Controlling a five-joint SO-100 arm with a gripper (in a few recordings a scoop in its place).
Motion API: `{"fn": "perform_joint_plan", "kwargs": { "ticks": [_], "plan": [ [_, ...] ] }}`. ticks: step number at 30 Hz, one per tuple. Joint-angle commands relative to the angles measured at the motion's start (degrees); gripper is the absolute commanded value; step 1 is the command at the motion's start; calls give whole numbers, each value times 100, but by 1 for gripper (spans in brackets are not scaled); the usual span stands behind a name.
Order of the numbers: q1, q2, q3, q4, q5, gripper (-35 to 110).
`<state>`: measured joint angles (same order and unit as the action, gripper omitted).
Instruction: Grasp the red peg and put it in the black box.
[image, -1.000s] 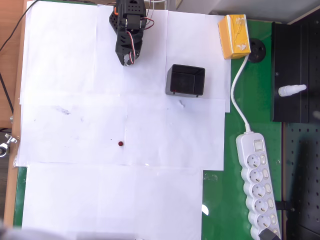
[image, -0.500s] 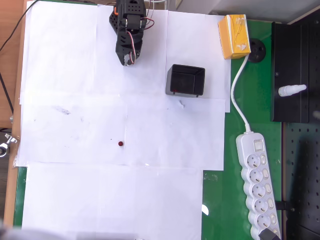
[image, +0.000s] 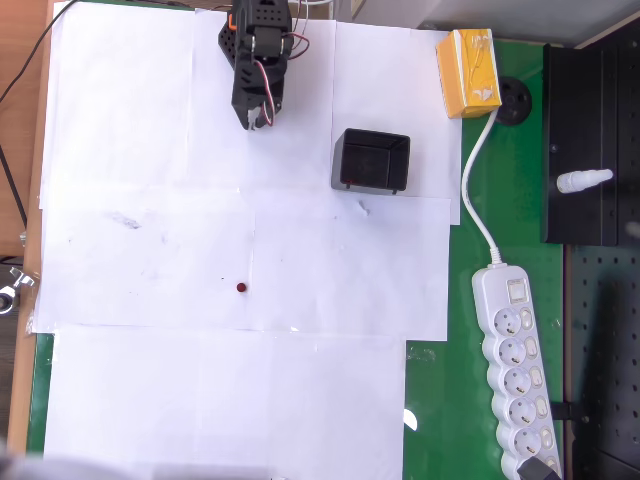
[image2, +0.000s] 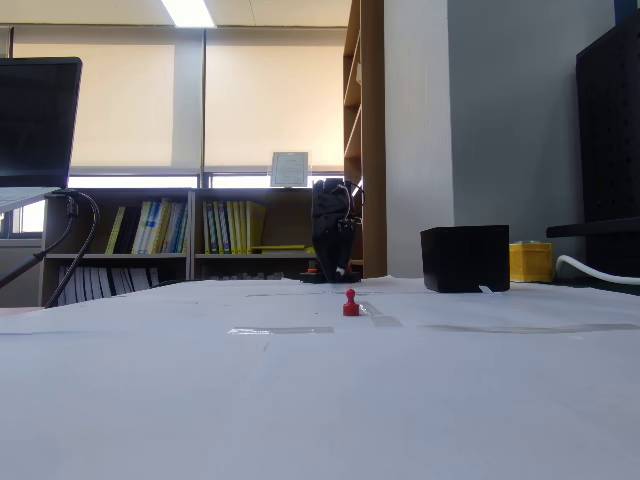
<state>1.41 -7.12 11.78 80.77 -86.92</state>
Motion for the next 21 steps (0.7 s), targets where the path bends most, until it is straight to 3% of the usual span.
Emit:
{"fn": "perform_joint_plan", "kwargs": {
  "ticks": [1,10,14,17,20,21],
  "plan": [
    [-185,-396,650,1301,211,0],
    [334,1063,1538,677,369,0],
    [431,1881,1582,-642,677,0],
    [475,2285,1222,-1354,237,0],
    [598,2830,431,-3059,-88,0],
    [694,3735,-738,-6108,-483,0]
  ]
}}
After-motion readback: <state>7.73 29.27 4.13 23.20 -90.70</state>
